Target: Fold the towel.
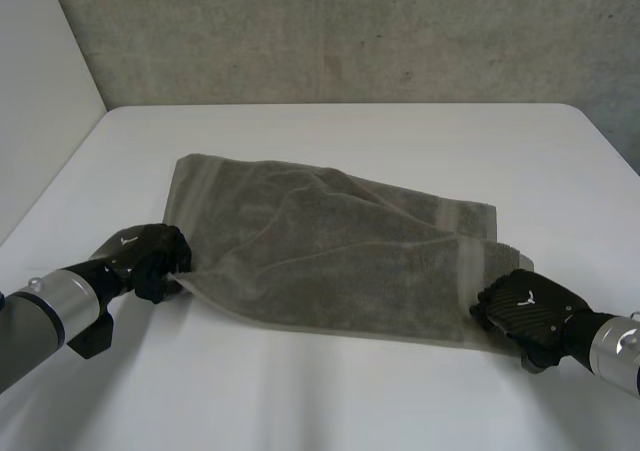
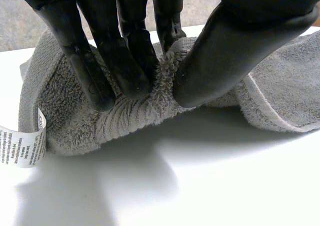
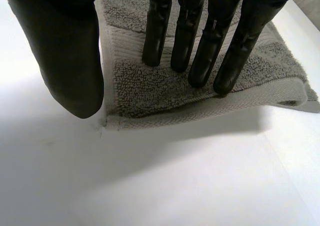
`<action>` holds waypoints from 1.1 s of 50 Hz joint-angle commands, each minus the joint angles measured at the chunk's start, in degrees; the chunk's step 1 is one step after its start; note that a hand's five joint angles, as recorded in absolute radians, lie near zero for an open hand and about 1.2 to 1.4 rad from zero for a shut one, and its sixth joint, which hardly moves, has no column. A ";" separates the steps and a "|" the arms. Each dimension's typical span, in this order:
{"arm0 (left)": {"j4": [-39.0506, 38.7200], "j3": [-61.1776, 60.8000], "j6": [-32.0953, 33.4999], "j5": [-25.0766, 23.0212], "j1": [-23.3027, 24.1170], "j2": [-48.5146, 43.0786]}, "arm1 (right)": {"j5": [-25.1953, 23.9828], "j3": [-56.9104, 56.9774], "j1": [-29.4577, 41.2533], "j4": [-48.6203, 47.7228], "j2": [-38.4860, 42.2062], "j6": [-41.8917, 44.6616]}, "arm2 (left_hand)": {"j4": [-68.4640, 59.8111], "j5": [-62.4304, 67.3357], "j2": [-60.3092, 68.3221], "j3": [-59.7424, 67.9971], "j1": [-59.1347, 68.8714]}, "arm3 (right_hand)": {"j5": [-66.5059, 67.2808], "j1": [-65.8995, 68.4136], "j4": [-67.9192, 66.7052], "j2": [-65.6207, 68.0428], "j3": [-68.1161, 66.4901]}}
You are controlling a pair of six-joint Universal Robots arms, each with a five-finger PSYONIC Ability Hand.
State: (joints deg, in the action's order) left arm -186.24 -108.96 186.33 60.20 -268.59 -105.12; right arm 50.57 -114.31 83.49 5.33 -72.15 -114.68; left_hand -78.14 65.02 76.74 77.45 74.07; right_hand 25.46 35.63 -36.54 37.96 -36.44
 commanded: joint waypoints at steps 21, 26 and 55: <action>0.00 -0.29 0.00 -0.09 0.00 0.00 | 0.14 0.14 0.53 -7.71 3.50 -0.72 | -1.86 4.98 3.26 2.55 5.93 | 3.73 3.56 -2.64 1.22 -2.75; 0.00 -0.29 0.00 -0.09 0.09 0.00 | 0.05 0.22 0.62 -8.23 3.50 -1.51 | -1.86 4.98 3.26 2.55 5.93 | 4.06 3.89 -2.98 1.56 -3.08; 0.00 -0.38 0.00 -0.09 0.17 0.00 | 1.02 3.12 2.11 -12.71 4.64 -7.23 | -1.86 4.98 3.26 2.55 5.93 | 4.73 4.56 -3.65 2.23 -3.75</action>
State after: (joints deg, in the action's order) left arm -186.24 -109.34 186.33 60.12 -268.43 -105.12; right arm 51.56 -111.54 85.31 -7.03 -67.65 -121.69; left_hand -78.14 65.02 76.75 77.45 74.07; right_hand 27.69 38.08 -39.08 38.10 -39.27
